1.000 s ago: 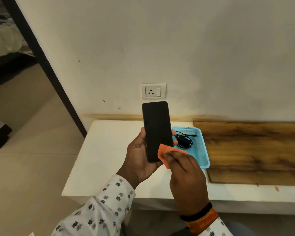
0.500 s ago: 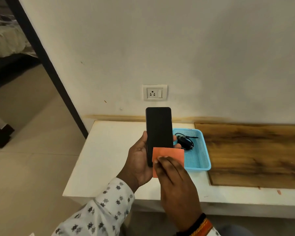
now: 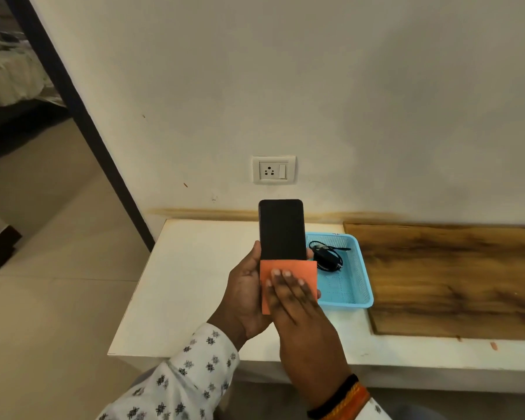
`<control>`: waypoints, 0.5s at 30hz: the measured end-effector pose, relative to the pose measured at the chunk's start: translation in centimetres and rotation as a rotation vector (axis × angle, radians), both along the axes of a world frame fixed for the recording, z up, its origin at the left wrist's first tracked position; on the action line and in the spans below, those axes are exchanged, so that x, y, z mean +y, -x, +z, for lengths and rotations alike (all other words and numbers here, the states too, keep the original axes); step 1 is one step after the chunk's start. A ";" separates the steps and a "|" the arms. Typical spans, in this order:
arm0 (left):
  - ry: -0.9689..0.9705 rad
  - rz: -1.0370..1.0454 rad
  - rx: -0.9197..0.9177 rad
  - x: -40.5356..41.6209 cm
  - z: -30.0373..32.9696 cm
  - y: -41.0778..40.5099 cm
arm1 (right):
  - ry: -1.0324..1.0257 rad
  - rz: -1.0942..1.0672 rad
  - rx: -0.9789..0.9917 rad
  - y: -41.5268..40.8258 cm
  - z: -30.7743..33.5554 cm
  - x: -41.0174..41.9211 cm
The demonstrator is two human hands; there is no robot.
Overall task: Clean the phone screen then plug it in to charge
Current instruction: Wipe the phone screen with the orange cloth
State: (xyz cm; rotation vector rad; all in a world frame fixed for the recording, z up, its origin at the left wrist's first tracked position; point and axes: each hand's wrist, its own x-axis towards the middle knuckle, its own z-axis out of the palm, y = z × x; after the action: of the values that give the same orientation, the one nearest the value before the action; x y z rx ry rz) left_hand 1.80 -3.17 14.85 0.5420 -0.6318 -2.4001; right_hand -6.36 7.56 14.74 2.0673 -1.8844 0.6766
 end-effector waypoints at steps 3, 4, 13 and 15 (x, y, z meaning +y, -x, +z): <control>0.004 0.005 -0.039 0.0 -0.2 -0.1 | 0.010 -0.004 0.027 0.6 -0.6 0.5; -0.012 0.011 -0.045 0.1 -0.1 0.0 | 0.022 -0.016 0.021 0.7 -0.6 0.3; -0.029 0.005 -0.092 1.1 0.5 0.6 | 0.134 -0.127 -0.070 1.6 4.5 -5.0; -0.024 0.002 -0.093 1.3 0.5 0.8 | 0.142 -0.130 -0.054 1.8 5.5 -6.1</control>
State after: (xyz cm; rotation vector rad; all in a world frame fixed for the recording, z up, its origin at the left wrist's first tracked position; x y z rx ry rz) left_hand 1.00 -1.89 15.34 0.6672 -0.6431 -2.3945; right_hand -8.15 1.44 20.22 1.8394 -1.9203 0.8166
